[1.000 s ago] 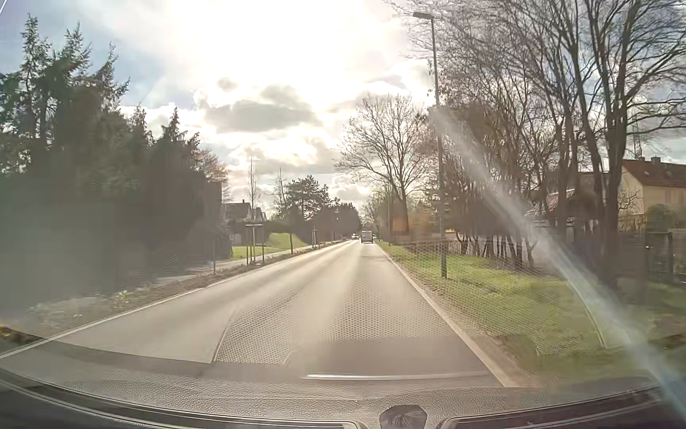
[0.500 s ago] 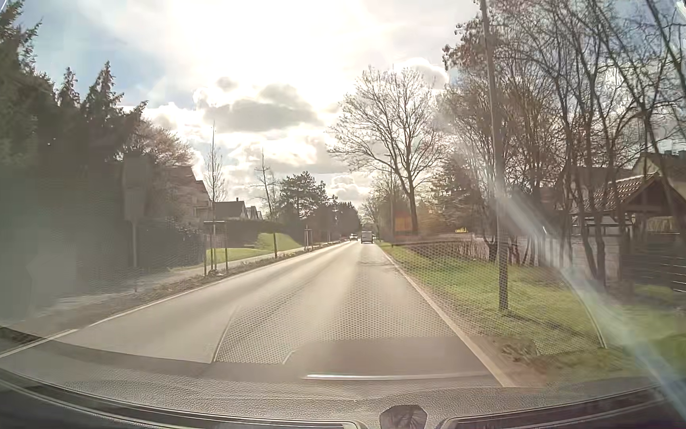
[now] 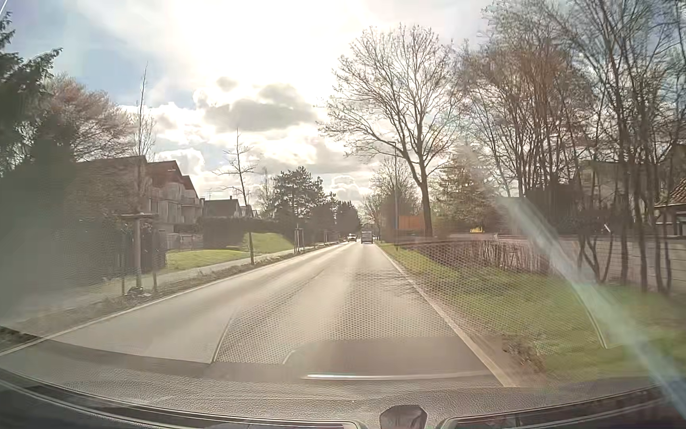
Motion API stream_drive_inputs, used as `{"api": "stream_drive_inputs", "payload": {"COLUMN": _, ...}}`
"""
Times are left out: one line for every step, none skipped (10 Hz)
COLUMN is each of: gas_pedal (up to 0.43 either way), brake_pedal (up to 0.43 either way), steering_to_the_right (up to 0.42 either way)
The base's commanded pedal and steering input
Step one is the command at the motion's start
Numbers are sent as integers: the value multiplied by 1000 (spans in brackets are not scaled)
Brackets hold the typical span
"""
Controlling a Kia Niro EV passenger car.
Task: Follow the waypoints while adhering to traffic rules and regulations
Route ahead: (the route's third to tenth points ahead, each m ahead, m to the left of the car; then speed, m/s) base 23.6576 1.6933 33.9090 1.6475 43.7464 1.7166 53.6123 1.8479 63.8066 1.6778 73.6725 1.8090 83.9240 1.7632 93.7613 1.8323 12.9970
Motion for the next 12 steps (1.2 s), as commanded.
{"api": "stream_drive_inputs", "payload": {"gas_pedal": 39, "brake_pedal": 0, "steering_to_the_right": -1}}
{"api": "stream_drive_inputs", "payload": {"gas_pedal": 39, "brake_pedal": 0, "steering_to_the_right": -2}}
{"api": "stream_drive_inputs", "payload": {"gas_pedal": 39, "brake_pedal": 0, "steering_to_the_right": -3}}
{"api": "stream_drive_inputs", "payload": {"gas_pedal": 39, "brake_pedal": 0, "steering_to_the_right": -3}}
{"api": "stream_drive_inputs", "payload": {"gas_pedal": 39, "brake_pedal": 0, "steering_to_the_right": -1}}
{"api": "stream_drive_inputs", "payload": {"gas_pedal": 39, "brake_pedal": 0, "steering_to_the_right": -1}}
{"api": "stream_drive_inputs", "payload": {"gas_pedal": 39, "brake_pedal": 0, "steering_to_the_right": -1}}
{"api": "stream_drive_inputs", "payload": {"gas_pedal": 39, "brake_pedal": 0, "steering_to_the_right": -1}}
{"api": "stream_drive_inputs", "payload": {"gas_pedal": 39, "brake_pedal": 0, "steering_to_the_right": -1}}
{"api": "stream_drive_inputs", "payload": {"gas_pedal": 39, "brake_pedal": 0, "steering_to_the_right": -1}}
{"api": "stream_drive_inputs", "payload": {"gas_pedal": 39, "brake_pedal": 0, "steering_to_the_right": -1}}
{"api": "stream_drive_inputs", "payload": {"gas_pedal": 39, "brake_pedal": 0, "steering_to_the_right": 0}}
